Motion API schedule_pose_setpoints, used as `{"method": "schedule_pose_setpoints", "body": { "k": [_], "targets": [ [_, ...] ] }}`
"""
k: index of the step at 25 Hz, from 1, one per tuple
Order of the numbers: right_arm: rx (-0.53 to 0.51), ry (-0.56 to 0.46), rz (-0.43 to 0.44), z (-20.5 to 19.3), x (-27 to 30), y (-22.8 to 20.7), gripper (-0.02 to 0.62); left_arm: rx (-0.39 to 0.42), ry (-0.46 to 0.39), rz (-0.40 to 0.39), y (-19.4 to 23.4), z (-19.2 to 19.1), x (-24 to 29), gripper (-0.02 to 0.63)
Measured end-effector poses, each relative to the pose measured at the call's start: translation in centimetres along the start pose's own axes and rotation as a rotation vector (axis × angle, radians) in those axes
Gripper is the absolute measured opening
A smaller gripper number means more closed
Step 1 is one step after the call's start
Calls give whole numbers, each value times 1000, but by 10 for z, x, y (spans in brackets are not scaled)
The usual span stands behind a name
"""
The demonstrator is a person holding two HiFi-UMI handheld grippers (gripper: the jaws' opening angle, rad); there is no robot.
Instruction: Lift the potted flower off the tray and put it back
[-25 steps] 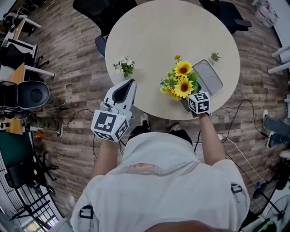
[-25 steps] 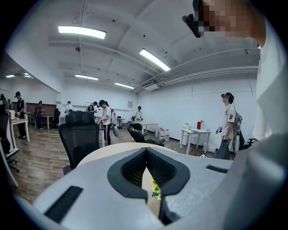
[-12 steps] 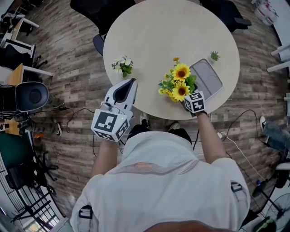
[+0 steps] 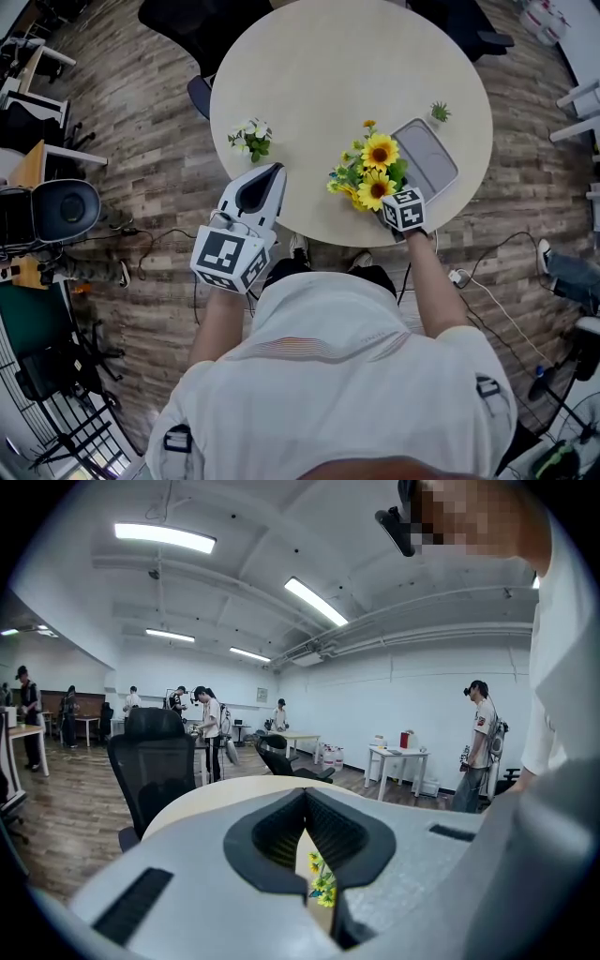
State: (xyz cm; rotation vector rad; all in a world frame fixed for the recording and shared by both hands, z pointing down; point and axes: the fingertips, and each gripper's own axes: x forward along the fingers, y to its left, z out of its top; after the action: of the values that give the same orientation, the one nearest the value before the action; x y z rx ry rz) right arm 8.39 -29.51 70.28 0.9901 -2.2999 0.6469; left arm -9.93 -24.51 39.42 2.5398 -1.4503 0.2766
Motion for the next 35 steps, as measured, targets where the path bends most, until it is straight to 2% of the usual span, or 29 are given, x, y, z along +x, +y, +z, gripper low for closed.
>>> {"method": "schedule_pose_setpoints", "body": {
  "k": [8, 17, 21, 26, 28, 31, 32, 34, 35],
  "targets": [
    [14, 0, -53, -1, -20, 1, 489, 0, -17, -38, -3, 5, 1, 5],
    [29, -34, -147, -3, -109, -4, 489, 12, -66, -164, -27, 24, 20, 5],
    [23, -141, -245, 30, -164, -14, 489, 22, -99, -240, -47, 36, 32, 5],
    [14, -373, -321, 110, -235, -1, 478, 41, -141, -311, -69, 52, 37, 5],
    [15, -458, -340, 139, -261, 7, 440, 49, -153, -333, -77, 58, 37, 5],
    [6, -517, -353, 165, -283, 21, 369, 59, -161, -352, -84, 63, 37, 5],
    [-1, -527, -362, 170, -288, 25, 323, 60, -164, -355, -86, 65, 36, 5],
    [-14, -550, -398, 177, -298, 31, 153, 66, -170, -357, -88, 68, 35, 5],
    [-19, -564, -416, 181, -303, 33, 107, 73, -172, -357, -88, 69, 34, 5]
  ]
}}
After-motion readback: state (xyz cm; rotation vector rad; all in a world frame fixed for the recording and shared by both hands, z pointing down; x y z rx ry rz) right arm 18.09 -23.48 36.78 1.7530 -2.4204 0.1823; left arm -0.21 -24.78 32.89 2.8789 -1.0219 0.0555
